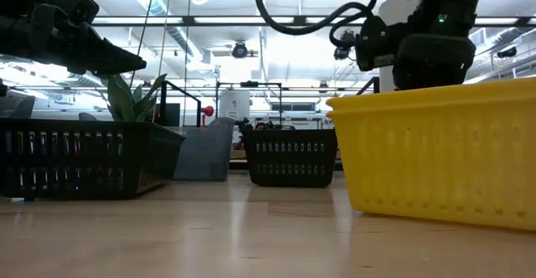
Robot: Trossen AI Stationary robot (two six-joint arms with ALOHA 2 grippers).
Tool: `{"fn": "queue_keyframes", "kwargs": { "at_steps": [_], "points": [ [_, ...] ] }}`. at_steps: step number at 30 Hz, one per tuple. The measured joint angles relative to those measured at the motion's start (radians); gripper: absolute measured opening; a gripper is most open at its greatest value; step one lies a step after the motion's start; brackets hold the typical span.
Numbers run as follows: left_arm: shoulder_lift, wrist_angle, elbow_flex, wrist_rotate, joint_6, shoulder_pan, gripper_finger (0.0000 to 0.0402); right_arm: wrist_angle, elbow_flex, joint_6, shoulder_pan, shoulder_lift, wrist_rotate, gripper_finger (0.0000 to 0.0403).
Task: Stack baskets on shelf by color
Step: Stack the top yellow bin on top of the bottom yellow bin
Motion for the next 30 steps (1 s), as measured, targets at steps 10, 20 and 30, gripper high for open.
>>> {"fn": "queue_keyframes", "kwargs": {
  "at_steps": [10,20,30],
  "points": [
    [0.0,0.0,0.0,0.0,0.0,0.0,0.0121,-0.009,-0.002,0.032,-0.007,0.0,0.015,0.0084],
    [0.0,0.0,0.0,0.0,0.0,0.0,0.0121,-0.049,-0.009,0.045,-0.001,-0.003,0.014,0.0021],
    [0.0,0.0,0.0,0.0,0.0,0.0,0.0121,-0.257,0.202,0.069,0.065,-0.002,0.022,0.0012]
  ]
}}
